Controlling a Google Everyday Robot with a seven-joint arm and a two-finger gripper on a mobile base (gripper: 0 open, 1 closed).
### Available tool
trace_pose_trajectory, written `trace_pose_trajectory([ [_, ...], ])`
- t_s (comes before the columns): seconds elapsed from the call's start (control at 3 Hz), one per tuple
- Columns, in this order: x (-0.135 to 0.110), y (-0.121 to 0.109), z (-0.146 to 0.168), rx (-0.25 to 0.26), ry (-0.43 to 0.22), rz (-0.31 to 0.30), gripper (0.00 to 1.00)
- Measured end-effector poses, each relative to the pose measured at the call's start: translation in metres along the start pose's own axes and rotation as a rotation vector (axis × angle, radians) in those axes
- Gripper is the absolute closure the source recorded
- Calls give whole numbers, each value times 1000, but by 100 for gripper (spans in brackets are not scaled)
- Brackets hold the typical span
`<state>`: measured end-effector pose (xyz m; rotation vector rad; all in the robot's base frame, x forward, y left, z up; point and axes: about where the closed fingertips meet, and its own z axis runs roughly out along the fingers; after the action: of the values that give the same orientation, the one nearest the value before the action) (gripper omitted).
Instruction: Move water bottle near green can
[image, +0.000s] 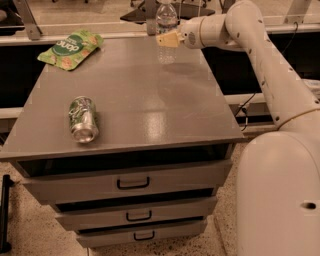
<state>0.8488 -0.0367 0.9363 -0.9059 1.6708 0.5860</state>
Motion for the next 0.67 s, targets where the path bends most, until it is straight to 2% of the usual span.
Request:
trace_pose_trajectory([
  [0.33, 1, 0, 1, -1, 0, 1, 100],
  [0.67, 0, 51, 11, -127, 6, -32, 100],
])
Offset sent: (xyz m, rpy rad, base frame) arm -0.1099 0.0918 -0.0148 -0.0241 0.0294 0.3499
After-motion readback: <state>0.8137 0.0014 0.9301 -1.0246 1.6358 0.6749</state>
